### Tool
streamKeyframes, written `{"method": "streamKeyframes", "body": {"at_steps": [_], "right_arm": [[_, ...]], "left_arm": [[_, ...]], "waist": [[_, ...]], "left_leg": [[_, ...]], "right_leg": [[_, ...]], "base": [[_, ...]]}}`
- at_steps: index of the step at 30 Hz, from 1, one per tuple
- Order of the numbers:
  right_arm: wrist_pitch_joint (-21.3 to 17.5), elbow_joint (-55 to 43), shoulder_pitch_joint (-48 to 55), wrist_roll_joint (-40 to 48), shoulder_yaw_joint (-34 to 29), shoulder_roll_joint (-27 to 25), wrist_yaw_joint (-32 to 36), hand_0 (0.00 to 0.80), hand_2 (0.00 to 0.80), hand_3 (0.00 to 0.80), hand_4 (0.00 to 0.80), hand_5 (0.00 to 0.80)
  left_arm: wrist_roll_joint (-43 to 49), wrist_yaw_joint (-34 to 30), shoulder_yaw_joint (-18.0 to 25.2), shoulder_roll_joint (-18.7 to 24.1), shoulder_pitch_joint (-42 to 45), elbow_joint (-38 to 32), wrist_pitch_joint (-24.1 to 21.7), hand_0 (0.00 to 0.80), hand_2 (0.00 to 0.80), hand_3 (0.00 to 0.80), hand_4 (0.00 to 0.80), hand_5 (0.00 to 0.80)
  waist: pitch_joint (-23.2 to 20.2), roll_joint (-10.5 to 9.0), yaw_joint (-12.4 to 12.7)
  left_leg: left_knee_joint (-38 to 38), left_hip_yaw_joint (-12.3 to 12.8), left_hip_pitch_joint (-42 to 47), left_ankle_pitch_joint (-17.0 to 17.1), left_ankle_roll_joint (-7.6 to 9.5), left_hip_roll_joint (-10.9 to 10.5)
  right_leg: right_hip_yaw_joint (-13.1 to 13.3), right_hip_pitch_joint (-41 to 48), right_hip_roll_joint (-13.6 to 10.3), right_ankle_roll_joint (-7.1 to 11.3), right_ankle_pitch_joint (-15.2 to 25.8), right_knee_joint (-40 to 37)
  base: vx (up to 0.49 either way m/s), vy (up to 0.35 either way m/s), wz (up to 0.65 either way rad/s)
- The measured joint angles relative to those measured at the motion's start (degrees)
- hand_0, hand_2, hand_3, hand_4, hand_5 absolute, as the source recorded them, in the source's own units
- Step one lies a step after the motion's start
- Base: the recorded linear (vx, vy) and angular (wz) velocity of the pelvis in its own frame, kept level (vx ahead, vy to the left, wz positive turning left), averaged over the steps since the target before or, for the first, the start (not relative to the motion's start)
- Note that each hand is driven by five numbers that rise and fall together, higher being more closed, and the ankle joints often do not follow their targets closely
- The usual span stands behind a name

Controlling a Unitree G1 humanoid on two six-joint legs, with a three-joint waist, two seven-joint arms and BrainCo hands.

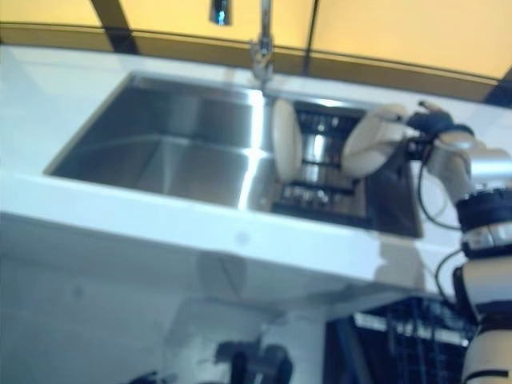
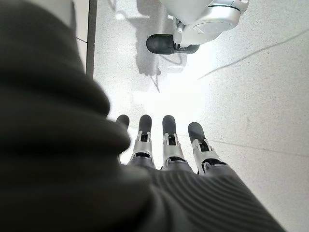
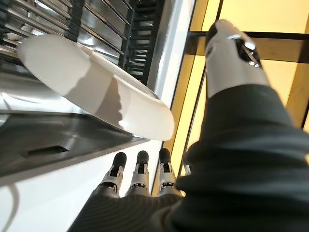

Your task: Take plates into dishwasher

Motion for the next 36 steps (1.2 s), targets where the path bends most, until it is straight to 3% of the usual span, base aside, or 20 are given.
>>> {"method": "streamKeyframes", "body": {"at_steps": [30, 31, 33, 34, 35, 36], "right_arm": [[0.4, 2.3, 0.4, 1.7, 2.0, 1.7, 4.0, 0.000, 0.000, 0.000, 0.000, 0.000], [0.4, 2.3, 0.4, 1.7, 2.0, 1.9, 3.9, 0.047, 0.047, 0.047, 0.047, 0.047], [0.3, 2.3, 0.4, 1.7, 2.0, 2.1, 3.6, 0.238, 0.238, 0.238, 0.238, 0.238], [0.2, 2.3, 0.4, 1.7, 2.0, 2.1, 2.9, 0.474, 0.474, 0.474, 0.474, 0.474], [0.0, 2.3, 0.4, 1.7, 2.0, 2.1, 2.5, 0.530, 0.530, 0.530, 0.530, 0.530], [-0.1, 2.3, 0.4, 1.7, 2.0, 2.1, 2.3, 0.800, 0.800, 0.800, 0.800, 0.800]], "left_arm": [[-1.8, 0.0, -0.7, 0.0, 0.0, -0.3, -0.1, 0.000, 0.000, 0.000, 0.000, 0.000], [-2.3, 0.0, -0.7, 0.0, 0.0, -0.2, -0.1, 0.000, 0.000, 0.000, 0.000, 0.000], [-2.3, 0.0, -0.7, 0.0, 0.0, -0.2, -0.1, 0.000, 0.000, 0.000, 0.000, 0.000], [-2.3, 0.0, -0.7, 0.0, 0.0, -0.2, -0.1, 0.000, 0.000, 0.000, 0.000, 0.000], [-2.3, 0.0, -0.7, 0.0, 0.0, -0.1, -0.1, 0.000, 0.000, 0.000, 0.000, 0.000], [-2.3, 0.0, -0.7, 0.0, 0.0, -0.1, -0.1, 0.000, 0.000, 0.000, 0.000, 0.000]], "waist": [[1.0, 1.50, 0.3], [1.0, 1.50, 0.4], [1.0, 1.51, 0.6], [1.0, 1.51, 0.7], [1.0, 1.51, 0.8], [1.0, 1.51, 0.8]], "left_leg": [[0.0, -0.2, -1.4, 0.0, 0.00, 0.0], [0.0, -0.2, -1.5, 0.0, 0.00, 0.0], [0.0, -0.3, -1.5, 0.0, 0.00, 0.0], [0.0, -0.3, -1.6, 0.0, 0.00, 0.0], [0.0, -0.4, -1.6, 0.0, 0.00, 0.0], [0.0, -0.4, -1.6, 0.0, 0.00, -0.1]], "right_leg": [[-0.5, -1.3, 0.0, 0.00, 0.0, 0.0], [-0.6, -1.3, 0.0, -0.01, 0.0, 0.0], [-0.6, -1.4, 0.0, -0.01, 0.0, 0.0], [-0.7, -1.4, 0.0, -0.01, 0.0, 0.0], [-0.7, -1.4, -0.1, 0.00, 0.0, 0.0], [-0.8, -1.4, -0.1, 0.00, 0.0, 0.0]], "base": [[0.000, 0.000, 0.00], [0.000, 0.000, 0.00], [0.000, 0.000, 0.00], [0.000, 0.000, 0.00], [0.000, 0.000, 0.00], [0.000, 0.000, 0.00]]}}
